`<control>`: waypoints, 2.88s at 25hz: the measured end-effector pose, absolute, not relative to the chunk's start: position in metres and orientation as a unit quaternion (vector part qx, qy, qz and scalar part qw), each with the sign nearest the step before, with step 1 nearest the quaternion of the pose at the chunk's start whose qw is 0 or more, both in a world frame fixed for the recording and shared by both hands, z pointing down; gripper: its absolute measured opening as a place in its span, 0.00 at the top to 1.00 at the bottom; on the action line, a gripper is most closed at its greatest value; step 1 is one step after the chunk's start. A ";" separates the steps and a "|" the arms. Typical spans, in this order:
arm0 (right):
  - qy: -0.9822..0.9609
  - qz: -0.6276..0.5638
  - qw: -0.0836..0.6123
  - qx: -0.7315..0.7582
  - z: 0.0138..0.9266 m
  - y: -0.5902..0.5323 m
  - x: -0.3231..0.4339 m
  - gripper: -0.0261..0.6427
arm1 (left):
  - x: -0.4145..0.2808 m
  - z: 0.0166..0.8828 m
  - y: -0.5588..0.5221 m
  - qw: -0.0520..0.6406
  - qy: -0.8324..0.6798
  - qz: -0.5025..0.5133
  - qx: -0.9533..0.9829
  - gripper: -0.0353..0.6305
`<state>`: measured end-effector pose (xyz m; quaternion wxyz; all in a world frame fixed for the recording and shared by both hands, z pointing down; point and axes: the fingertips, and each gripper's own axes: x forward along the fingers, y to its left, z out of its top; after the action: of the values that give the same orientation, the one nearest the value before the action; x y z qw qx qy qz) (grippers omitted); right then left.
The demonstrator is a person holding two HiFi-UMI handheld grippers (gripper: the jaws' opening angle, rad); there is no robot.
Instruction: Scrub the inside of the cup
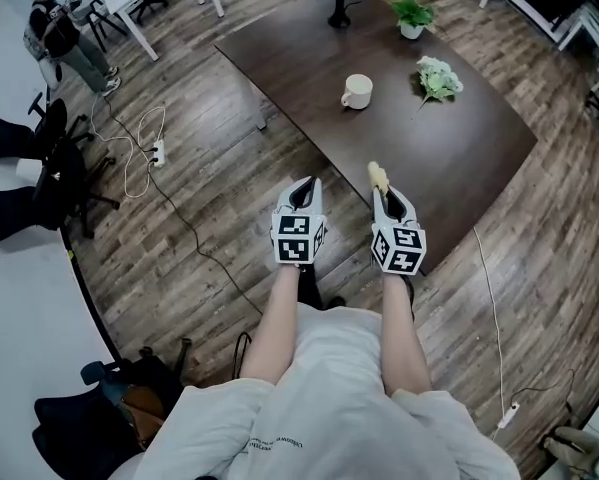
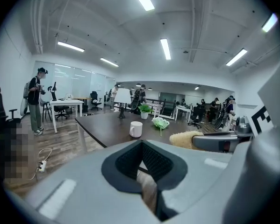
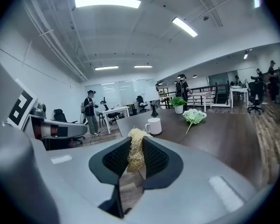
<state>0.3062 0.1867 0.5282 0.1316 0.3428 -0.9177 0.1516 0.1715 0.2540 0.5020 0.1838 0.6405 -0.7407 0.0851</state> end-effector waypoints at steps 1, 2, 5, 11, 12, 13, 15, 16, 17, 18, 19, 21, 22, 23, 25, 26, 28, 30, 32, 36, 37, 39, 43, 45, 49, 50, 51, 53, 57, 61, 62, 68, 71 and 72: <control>-0.917 0.159 0.127 0.343 0.529 0.184 0.304 0.83 | 0.169 0.503 0.251 0.186 -0.740 0.084 0.641 0.95; -0.916 0.170 0.118 0.343 0.529 0.180 0.302 0.83 | 0.167 0.505 0.247 0.188 -0.737 0.085 0.644 0.95; -0.910 0.202 0.098 0.349 0.534 0.165 0.294 0.83 | 0.156 0.514 0.228 0.195 -0.728 0.089 0.651 0.95; -0.904 0.202 0.117 0.359 0.545 0.127 0.264 0.83 | 0.119 0.520 0.177 0.203 -0.719 0.083 0.660 0.95; -0.902 0.200 0.115 0.365 0.543 0.119 0.261 0.83 | 0.112 0.520 0.167 0.205 -0.716 0.082 0.663 0.95; -0.900 0.197 0.111 0.374 0.539 0.111 0.258 0.83 | 0.105 0.521 0.158 0.207 -0.713 0.080 0.666 0.95; -0.895 0.191 0.105 0.389 0.533 0.096 0.255 0.83 | 0.087 0.523 0.143 0.216 -0.710 0.075 0.666 0.95; -0.894 0.190 0.105 0.393 0.532 0.090 0.253 0.83 | 0.078 0.525 0.138 0.223 -0.710 0.071 0.664 0.95; -0.892 0.190 0.108 0.395 0.531 0.086 0.251 0.83 | 0.069 0.527 0.133 0.229 -0.711 0.067 0.662 0.95; -0.891 0.190 0.111 0.396 0.531 0.081 0.248 0.83 | 0.061 0.529 0.128 0.235 -0.710 0.062 0.661 0.95; -0.891 0.191 0.115 0.396 0.531 0.077 0.245 0.83 | 0.055 0.531 0.123 0.238 -0.708 0.060 0.662 0.95; -0.889 0.190 0.120 0.400 0.533 0.069 0.237 0.83 | 0.046 0.533 0.111 0.239 -0.701 0.060 0.669 0.95; -0.887 0.190 0.123 0.402 0.534 0.065 0.233 0.83 | 0.044 0.535 0.105 0.238 -0.697 0.061 0.674 0.95; -0.886 0.190 0.125 0.404 0.536 0.061 0.229 0.83 | 0.042 0.536 0.099 0.237 -0.692 0.063 0.679 0.95; -0.883 0.192 0.129 0.408 0.540 0.055 0.221 0.83 | 0.040 0.538 0.090 0.234 -0.681 0.071 0.691 0.95; -0.882 0.192 0.130 0.410 0.541 0.053 0.218 0.83 | 0.040 0.538 0.086 0.231 -0.674 0.077 0.698 0.95; -0.880 0.189 0.131 0.417 0.540 0.048 0.211 0.83 | 0.040 0.537 0.082 0.223 -0.655 0.088 0.716 0.95; -0.881 0.172 0.134 0.420 0.536 0.044 0.201 0.83 | 0.036 0.538 0.083 0.217 -0.638 0.095 0.732 0.95; -0.882 0.158 0.140 0.420 0.535 0.041 0.191 0.82 | 0.029 0.540 0.087 0.217 -0.632 0.095 0.738 0.95; -0.885 0.151 0.152 0.413 0.535 0.040 0.171 0.82 | 0.014 0.539 0.096 0.219 -0.634 0.088 0.737 0.95; -0.886 0.149 0.155 0.412 0.535 0.040 0.167 0.82 | 0.010 0.536 0.097 0.218 -0.636 0.086 0.736 0.95; -0.886 0.147 0.156 0.412 0.534 0.041 0.164 0.82 | 0.007 0.533 0.099 0.214 -0.639 0.083 0.734 0.95; -0.885 0.149 0.147 0.415 0.536 0.038 0.166 0.82 | 0.009 0.533 0.099 0.207 -0.637 0.086 0.737 0.95; -0.885 0.155 0.142 0.415 0.538 0.033 0.167 0.82 | 0.011 0.533 0.094 0.205 -0.636 0.089 0.739 0.95; -0.889 0.165 0.144 0.402 0.537 0.021 0.171 0.82 | 0.016 0.530 0.083 0.203 -0.634 0.093 0.740 0.95; -0.888 0.170 0.143 0.402 0.536 0.018 0.173 0.82 | 0.017 0.529 0.080 0.204 -0.633 0.092 0.741 0.95; -0.887 0.174 0.141 0.403 0.534 0.015 0.177 0.82 | 0.020 0.529 0.078 0.205 -0.632 0.091 0.742 0.95; -0.886 0.180 0.140 0.404 0.534 0.008 0.183 0.82 | 0.024 0.532 0.072 0.210 -0.631 0.087 0.741 0.95; -0.885 0.192 0.139 0.401 0.542 -0.014 0.191 0.82 | 0.033 0.547 0.049 0.221 -0.629 0.099 0.739 0.95; -0.880 0.219 0.135 0.399 0.551 -0.043 0.198 0.82 | 0.043 0.556 0.018 0.231 -0.623 0.113 0.739 0.95; -0.880 0.224 0.133 0.397 0.551 -0.050 0.199 0.82 | 0.046 0.557 0.008 0.231 -0.622 0.115 0.739 0.95; -0.886 0.258 0.136 0.360 0.557 -0.082 0.196 0.82 | 0.048 0.572 -0.042 0.233 -0.623 0.142 0.733 0.95; -0.894 0.258 0.155 0.332 0.559 -0.096 0.200 0.82 | 0.048 0.577 -0.061 0.247 -0.622 0.148 0.728 0.95; -0.895 0.258 0.161 0.325 0.560 -0.100 0.202 0.82 | 0.048 0.578 -0.066 0.248 -0.621 0.147 0.729 0.95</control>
<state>0.2020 -0.1003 0.5599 0.1607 0.3254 -0.8954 0.2580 0.0484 -0.0664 0.5779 0.2480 0.7294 -0.6205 0.1466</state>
